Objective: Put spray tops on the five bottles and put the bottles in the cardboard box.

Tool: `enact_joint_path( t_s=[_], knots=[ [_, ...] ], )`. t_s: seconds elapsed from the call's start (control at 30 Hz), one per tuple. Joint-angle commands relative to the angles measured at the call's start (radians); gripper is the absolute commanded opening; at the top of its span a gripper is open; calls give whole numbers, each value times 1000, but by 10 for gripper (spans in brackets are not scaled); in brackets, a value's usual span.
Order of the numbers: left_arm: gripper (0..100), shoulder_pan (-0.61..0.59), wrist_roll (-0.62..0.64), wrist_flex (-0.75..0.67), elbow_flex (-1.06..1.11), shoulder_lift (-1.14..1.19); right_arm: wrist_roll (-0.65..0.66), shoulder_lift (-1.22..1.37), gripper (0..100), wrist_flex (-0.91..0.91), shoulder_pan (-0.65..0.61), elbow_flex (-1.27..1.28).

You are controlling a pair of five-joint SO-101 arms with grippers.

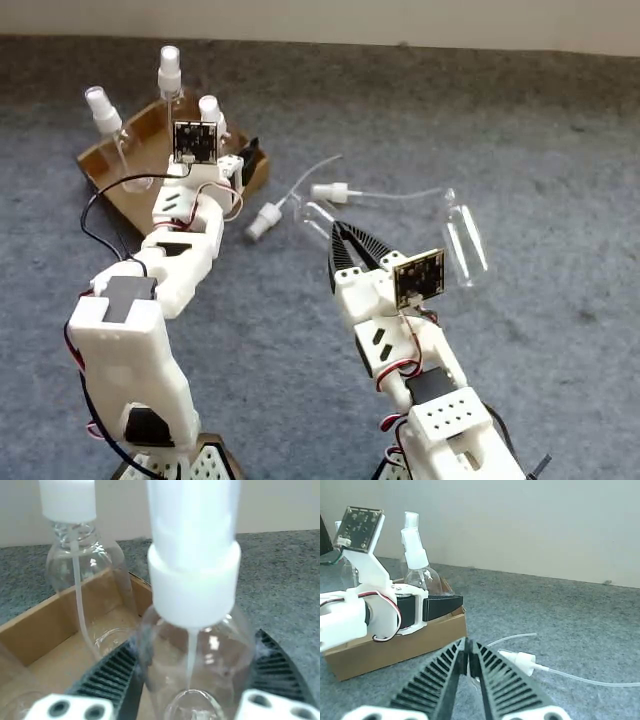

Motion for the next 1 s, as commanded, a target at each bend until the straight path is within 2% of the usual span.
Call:
enact_joint_path(
  t_s=[0.0, 0.3, 0.97],
  knots=[
    [268, -10, -2, 6, -7, -30, 11, -4, 4, 5, 12, 120],
    [268, -10, -2, 6, 21, -45, 11, -4, 4, 5, 12, 120],
    [268, -12, -6, 9, 344, -409, 11, -4, 4, 5, 13, 120]
  ],
)
